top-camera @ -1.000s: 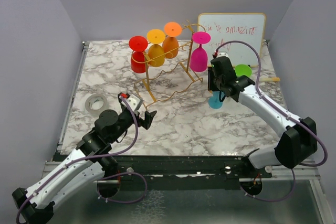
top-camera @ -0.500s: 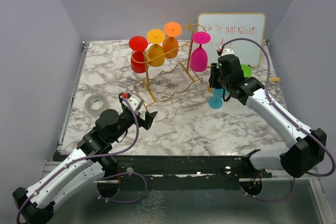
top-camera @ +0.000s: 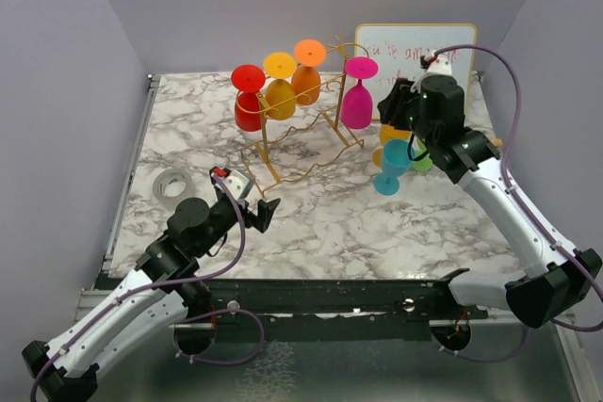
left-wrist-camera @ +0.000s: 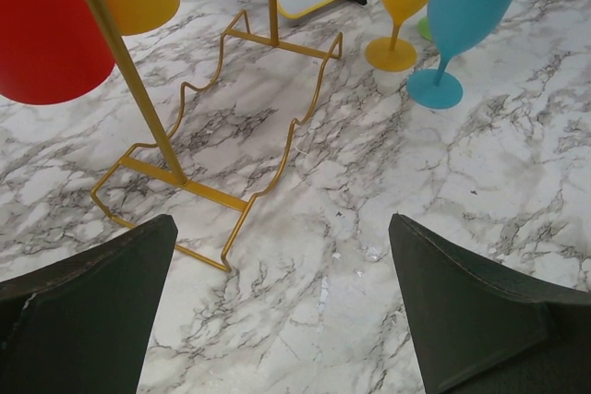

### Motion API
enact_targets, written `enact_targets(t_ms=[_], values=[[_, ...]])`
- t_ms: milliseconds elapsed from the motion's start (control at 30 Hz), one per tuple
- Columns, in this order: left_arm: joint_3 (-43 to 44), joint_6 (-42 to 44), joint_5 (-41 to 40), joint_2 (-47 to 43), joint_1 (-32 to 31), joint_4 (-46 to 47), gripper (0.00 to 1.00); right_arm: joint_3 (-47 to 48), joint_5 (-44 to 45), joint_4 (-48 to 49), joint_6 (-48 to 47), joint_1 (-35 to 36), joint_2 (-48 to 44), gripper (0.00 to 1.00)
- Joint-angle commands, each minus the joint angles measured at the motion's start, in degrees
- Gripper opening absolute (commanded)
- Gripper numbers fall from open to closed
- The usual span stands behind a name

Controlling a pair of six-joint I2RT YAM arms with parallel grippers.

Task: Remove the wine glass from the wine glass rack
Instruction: Pick up the wine glass from the wine rack.

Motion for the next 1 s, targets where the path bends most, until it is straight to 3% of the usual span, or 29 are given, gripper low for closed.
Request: enact_targets(t_ms=[0,367,600,967], values=[[-0.9,-1.7,-1.4,-0.4,0.6,0.4,0.99,3.4,-5.4,5.1,6.0,-3.9,1.2,0.52],[-0.9,-3.5,-1.8,-0.1,1.8,0.5,0.99,6.6,-23.1,12.7,15.9,-12.1,5.8,0.58],[-1.2,-3.4,-1.7,0.2,2.0,0.4,0.99,5.0,-27.6,17.8,19.2,-12.9,5.8,0.59],[-0.8,-2.9,-1.0,1.1,2.2,-0.4,0.99,8.1,-31.8,17.6,21.0,-12.9,12.2,0.58]])
